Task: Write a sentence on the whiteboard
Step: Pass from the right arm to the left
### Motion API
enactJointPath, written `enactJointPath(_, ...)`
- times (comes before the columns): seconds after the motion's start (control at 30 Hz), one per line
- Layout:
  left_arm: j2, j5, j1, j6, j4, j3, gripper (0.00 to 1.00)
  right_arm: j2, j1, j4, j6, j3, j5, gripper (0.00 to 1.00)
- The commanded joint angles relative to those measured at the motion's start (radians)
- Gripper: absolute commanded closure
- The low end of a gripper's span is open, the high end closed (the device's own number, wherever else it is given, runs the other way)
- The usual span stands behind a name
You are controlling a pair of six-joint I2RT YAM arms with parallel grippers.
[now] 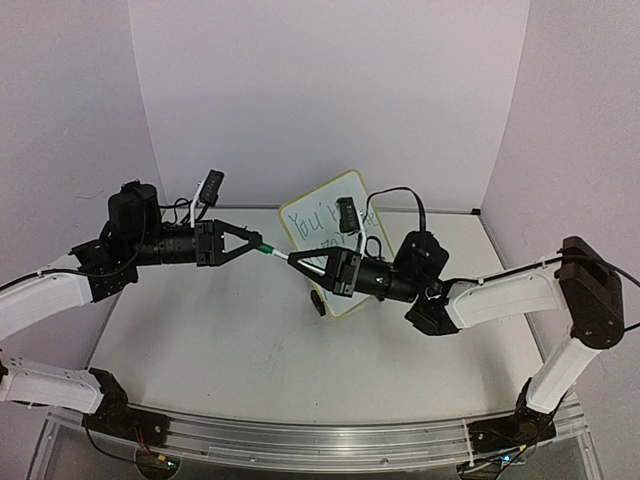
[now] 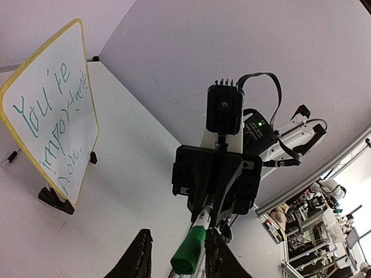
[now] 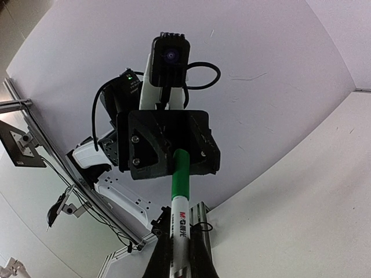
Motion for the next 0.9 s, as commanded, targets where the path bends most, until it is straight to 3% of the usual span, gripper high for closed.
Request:
enactJointPath(0.0,0.015,0.059,0.002,-0.013,0.073,-0.001,0.76,0.026,-0.005,0.056,0.023,0.038,-0.017,1.00)
enactJointPath(0.13,0.022,0.079,0.002,-0.011,0.074,-0.005,0.95,0.025,-0.007,0.056,0.023,0.028,0.013,1.00)
enactJointPath(0.2,0.023,0.086,0.002,-0.011,0.073,-0.010,1.00,0.023,-0.011,0.056,0.026,0.023,0.027,1.00)
enactJointPath(0.87,0.082,0.199,-0.021,-0.030,0.150,-0.024,1.00,0.095,-0.013,0.056,0.047,0.129,0.017,1.00)
